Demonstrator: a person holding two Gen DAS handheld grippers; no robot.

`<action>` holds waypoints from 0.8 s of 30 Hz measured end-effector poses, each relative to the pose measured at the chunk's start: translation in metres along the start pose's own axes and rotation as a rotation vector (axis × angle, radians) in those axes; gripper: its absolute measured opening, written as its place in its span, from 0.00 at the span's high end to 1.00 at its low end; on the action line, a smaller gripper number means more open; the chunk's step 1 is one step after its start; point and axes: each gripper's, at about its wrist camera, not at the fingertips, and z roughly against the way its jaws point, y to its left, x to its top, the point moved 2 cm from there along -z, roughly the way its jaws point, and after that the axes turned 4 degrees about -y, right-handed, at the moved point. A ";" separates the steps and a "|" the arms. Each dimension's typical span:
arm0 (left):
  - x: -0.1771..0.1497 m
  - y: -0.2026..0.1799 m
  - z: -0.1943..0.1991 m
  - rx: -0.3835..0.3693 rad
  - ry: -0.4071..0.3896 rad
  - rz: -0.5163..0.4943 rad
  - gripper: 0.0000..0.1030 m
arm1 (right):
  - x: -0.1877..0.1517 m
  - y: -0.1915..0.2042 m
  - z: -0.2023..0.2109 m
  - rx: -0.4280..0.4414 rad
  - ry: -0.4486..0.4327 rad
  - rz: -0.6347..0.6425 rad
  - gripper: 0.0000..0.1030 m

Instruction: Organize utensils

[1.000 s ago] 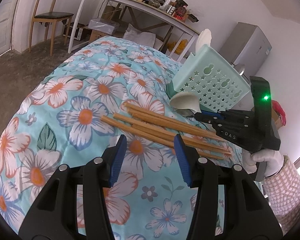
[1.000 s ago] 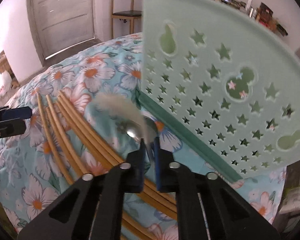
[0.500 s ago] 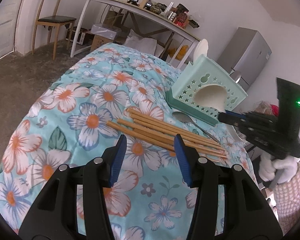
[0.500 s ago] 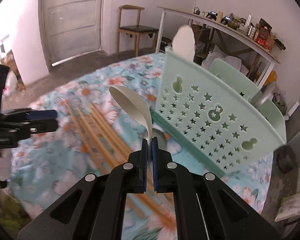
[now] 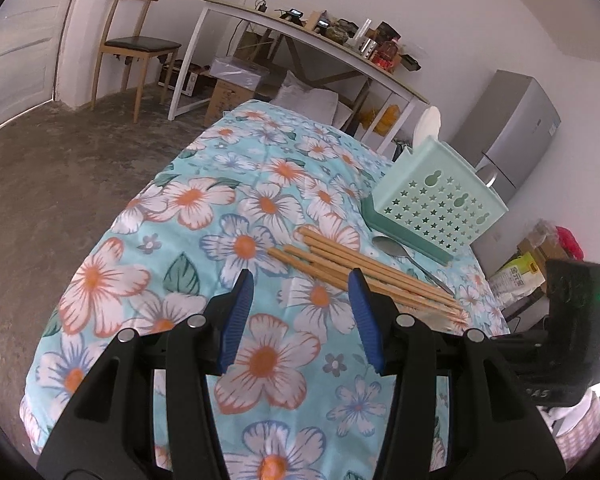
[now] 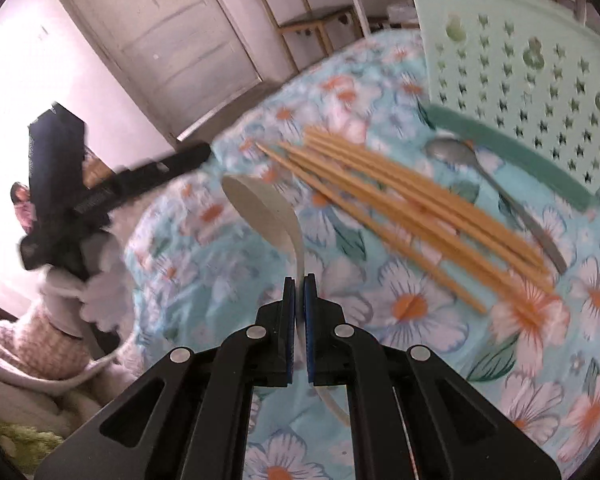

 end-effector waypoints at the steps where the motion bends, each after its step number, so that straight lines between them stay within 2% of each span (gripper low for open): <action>1: 0.000 0.000 0.002 0.000 -0.003 -0.002 0.55 | 0.000 -0.001 0.001 -0.018 -0.002 -0.001 0.94; 2: 0.001 -0.001 0.003 0.000 -0.007 -0.004 0.55 | 0.001 -0.002 0.001 -0.027 -0.004 -0.004 0.89; 4: 0.001 -0.002 0.004 0.000 -0.011 -0.004 0.55 | 0.002 -0.009 0.007 -0.027 -0.017 -0.022 0.69; 5: 0.002 -0.002 0.004 -0.001 -0.012 -0.004 0.55 | 0.001 -0.011 0.011 -0.033 -0.029 -0.025 0.68; 10: 0.001 -0.007 0.004 -0.002 -0.010 -0.014 0.55 | -0.006 -0.022 0.027 -0.047 -0.078 -0.065 0.65; 18: 0.003 -0.022 0.000 -0.031 0.011 -0.033 0.55 | -0.019 -0.045 0.058 -0.078 -0.212 -0.188 0.65; 24: 0.018 -0.039 -0.006 -0.052 0.021 -0.067 0.55 | -0.024 -0.054 0.077 -0.159 -0.318 -0.220 0.65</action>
